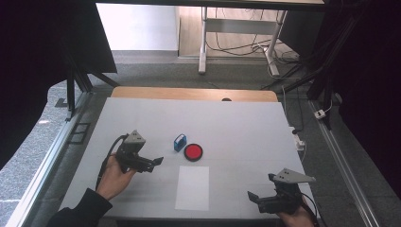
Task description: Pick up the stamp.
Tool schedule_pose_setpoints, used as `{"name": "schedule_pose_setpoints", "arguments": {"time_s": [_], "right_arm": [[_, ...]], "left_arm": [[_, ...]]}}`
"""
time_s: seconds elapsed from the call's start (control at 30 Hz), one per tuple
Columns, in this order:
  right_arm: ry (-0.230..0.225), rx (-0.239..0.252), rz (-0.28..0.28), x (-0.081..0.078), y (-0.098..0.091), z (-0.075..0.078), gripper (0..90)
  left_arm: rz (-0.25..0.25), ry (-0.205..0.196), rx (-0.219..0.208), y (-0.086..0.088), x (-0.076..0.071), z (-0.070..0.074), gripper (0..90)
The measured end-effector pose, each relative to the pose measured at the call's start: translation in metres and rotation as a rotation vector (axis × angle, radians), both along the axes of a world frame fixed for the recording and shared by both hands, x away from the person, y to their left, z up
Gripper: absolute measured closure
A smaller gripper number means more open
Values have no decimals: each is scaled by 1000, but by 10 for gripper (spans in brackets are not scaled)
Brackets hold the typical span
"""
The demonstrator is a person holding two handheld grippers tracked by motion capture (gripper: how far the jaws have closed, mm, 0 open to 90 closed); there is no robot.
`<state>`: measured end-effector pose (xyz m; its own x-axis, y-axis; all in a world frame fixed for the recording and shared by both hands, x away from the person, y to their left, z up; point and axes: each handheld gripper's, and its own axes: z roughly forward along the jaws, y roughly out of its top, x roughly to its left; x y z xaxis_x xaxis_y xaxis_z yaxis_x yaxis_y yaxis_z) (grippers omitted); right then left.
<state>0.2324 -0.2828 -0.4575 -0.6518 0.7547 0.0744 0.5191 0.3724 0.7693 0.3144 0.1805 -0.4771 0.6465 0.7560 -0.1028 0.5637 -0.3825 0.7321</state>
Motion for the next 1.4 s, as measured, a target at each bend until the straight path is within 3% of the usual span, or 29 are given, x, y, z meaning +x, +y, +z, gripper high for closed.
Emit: {"name": "schedule_pose_setpoints", "arguments": {"time_s": [0.4,0.8,1.1,1.27,1.4], "right_arm": [[1,1,1,0,0,0,0],[1,0,3,0,0,0,0],[1,-1,2,0,0,0,0],[1,2,0,0,-1,0,0],[3,2,0,0,-1,0,0]], "left_arm": [[-65,14,24,-22,29,-8,0],[-55,11,68,-50,55,-18,0],[-56,16,73,-63,73,-26,2],[-51,8,119,-72,81,-29,64],[-55,11,125,-73,85,-27,213]]}}
